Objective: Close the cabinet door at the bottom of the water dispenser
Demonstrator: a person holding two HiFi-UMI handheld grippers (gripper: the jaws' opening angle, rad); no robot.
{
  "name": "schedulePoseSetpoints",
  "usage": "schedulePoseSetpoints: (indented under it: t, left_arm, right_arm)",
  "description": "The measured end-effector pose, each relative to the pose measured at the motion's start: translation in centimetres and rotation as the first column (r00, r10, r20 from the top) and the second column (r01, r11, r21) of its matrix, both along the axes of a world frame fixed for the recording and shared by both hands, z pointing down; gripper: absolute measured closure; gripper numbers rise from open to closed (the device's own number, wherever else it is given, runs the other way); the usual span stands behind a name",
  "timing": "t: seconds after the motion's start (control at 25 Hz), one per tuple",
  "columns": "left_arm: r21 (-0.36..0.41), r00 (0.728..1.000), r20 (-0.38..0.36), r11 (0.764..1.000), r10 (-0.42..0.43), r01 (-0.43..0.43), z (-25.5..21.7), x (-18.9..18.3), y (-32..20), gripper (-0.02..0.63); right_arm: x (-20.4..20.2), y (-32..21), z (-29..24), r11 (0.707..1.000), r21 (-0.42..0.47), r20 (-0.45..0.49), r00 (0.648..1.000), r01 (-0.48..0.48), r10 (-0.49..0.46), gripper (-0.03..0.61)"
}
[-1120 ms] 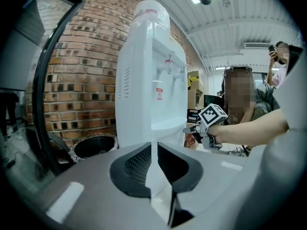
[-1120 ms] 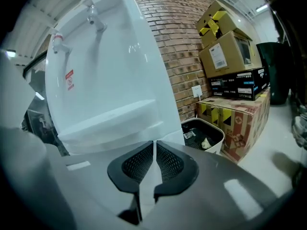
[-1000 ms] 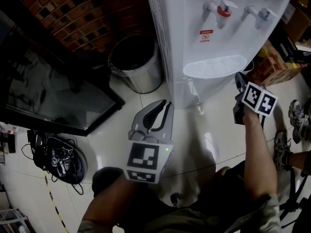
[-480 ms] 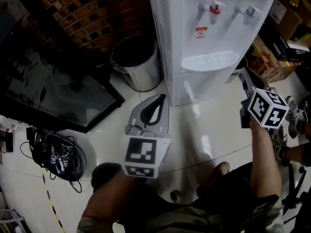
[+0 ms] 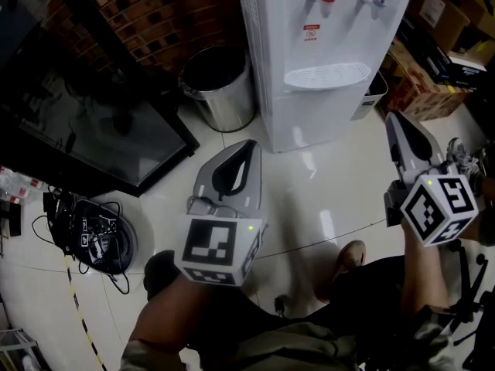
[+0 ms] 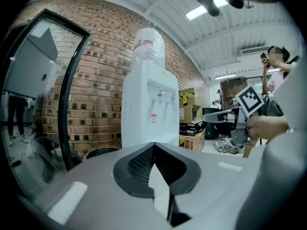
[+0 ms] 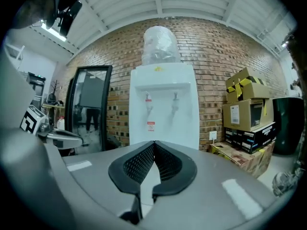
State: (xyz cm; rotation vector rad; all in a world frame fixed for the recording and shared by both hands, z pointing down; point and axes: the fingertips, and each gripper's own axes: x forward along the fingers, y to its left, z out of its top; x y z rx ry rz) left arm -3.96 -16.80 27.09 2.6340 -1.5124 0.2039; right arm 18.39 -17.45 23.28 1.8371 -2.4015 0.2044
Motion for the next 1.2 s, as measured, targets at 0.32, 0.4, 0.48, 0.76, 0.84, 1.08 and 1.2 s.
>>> schedulePoseSetpoints:
  t: [0.32,0.4,0.48,0.76,0.84,1.08,1.2]
  left_arm:
    - [0.025,0.998,0.045,0.998,0.051,-0.052,-1.2,1.2,4.0,0.612]
    - [0.048,0.997,0.050,0.997,0.058,-0.060,-2.0,1.2,5.2,0.612]
    - [0.074,0.994,0.094,0.995,0.054,-0.061,-2.0,0.9,6.3,0.612]
    - [0.035,0.990,0.119,0.996,0.078,-0.082,0.3,-1.1,8.1,0.612]
    - [0.042,0.991,0.103,0.995,0.080,-0.085,0.1,-1.7,8.7,0.612]
    - [0.045,0.996,0.066,0.997,0.062,-0.066,-0.8,-3.4,10.1,0.612]
    - [0.040,0.997,0.051,0.997,0.065,-0.067,-1.1,-3.9,10.8,0.612]
  right_arm:
    - [-2.5,6.1,-1.2,0.997,0.035,-0.023,0.997,0.070,-0.069,0.577]
    - [-3.3,7.2,-1.4,0.994,0.041,-0.011,0.995,0.099,-0.099,0.577]
    - [-4.4,8.3,-1.4,0.990,0.041,-0.004,0.991,0.135,-0.135,0.577]
    - [-8.7,10.6,0.3,0.968,-0.003,-0.064,0.966,0.252,-0.251,0.577]
    - [-9.8,10.8,1.0,0.961,-0.020,-0.071,0.958,0.276,-0.277,0.577]
    - [-13.2,12.7,1.4,0.933,-0.013,-0.071,0.931,0.358,-0.358,0.577]
    - [-14.2,13.4,2.1,0.927,-0.038,-0.061,0.926,0.372,-0.374,0.578]
